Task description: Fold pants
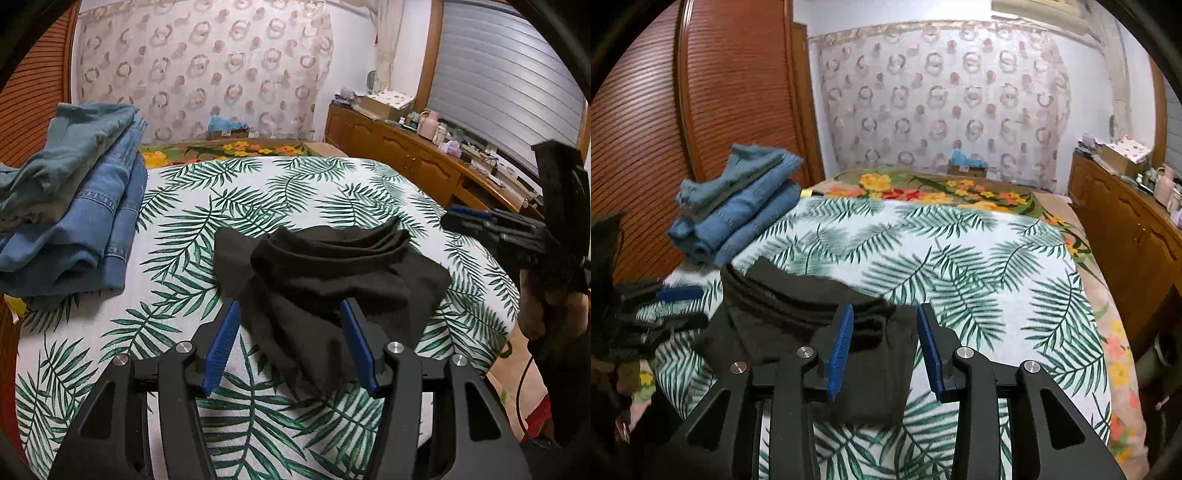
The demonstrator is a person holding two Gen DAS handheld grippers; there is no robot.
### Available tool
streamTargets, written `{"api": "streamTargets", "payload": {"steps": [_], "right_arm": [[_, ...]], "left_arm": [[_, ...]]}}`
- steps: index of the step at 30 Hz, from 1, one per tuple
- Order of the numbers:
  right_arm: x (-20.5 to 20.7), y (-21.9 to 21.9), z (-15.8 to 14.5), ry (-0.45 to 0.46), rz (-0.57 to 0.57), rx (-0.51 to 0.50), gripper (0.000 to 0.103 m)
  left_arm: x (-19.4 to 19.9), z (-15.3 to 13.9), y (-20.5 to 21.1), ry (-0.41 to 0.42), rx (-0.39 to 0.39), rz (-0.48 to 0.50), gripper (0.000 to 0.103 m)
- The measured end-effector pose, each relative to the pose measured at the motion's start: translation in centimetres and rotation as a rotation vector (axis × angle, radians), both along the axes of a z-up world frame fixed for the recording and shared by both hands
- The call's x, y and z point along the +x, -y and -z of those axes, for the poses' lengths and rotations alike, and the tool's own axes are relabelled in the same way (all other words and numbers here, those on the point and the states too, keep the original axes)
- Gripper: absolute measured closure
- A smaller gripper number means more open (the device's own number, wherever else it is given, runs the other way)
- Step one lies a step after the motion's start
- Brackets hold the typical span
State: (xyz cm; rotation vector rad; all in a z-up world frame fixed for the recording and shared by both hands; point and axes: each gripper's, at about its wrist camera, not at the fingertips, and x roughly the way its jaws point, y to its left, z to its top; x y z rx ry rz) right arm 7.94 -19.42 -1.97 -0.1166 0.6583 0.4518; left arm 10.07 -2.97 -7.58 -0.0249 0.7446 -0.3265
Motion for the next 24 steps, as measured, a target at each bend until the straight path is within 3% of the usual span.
{"api": "streamTargets", "payload": {"steps": [7, 15, 20, 22, 24], "right_arm": [[2.7, -1.8, 1.9, -0.098, -0.067, -0.076, 0.066], [6.0, -3.6, 2.4, -0.107, -0.099, -0.149, 0.066], [7.5, -4.2, 2.6, -0.117, -0.122, -0.131, 0.066], [8.0, -4.4, 2.7, -0.132, -0.146, -0.117, 0.089], [8.2, -4.5, 2.4, -0.105, -0.136, -0.109, 0.096]], "left_arm": [[1.9, 0.8, 0.0, -0.030, 0.020, 0.003, 0.045], [3.7, 2.2, -0.7, -0.083, 0.039, -0.042, 0.045], [4.0, 2.2, -0.9, -0.077, 0.032, -0.051, 0.045], [4.1, 2.2, -1.0, -0.076, 0.027, -0.055, 0.045], [4.1, 2.0, -1.1, -0.067, 0.021, -0.064, 0.046]]}}
